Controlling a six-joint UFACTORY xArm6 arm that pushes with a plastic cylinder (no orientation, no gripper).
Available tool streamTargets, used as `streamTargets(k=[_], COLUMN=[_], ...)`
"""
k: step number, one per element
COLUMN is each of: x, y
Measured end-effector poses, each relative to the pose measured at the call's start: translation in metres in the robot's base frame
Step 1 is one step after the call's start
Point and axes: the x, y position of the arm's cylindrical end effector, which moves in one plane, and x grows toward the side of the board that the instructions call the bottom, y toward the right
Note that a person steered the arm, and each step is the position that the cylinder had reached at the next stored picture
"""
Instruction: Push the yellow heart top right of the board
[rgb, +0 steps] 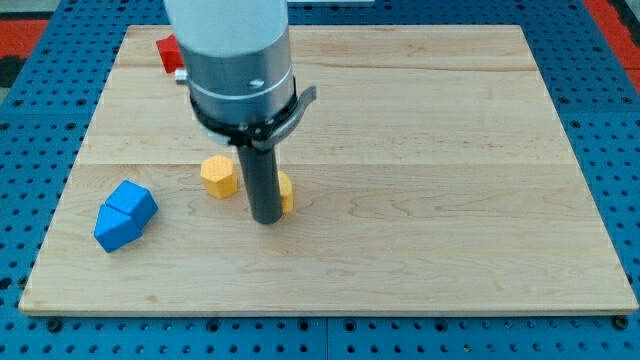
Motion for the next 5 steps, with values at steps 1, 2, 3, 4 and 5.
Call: streamTargets(k=[1,2,3,4,5], x=[-0.041,-0.069,-0.093,-0.077,-0.052], y=[-0.012,-0.016,-0.013,0.008,0.031])
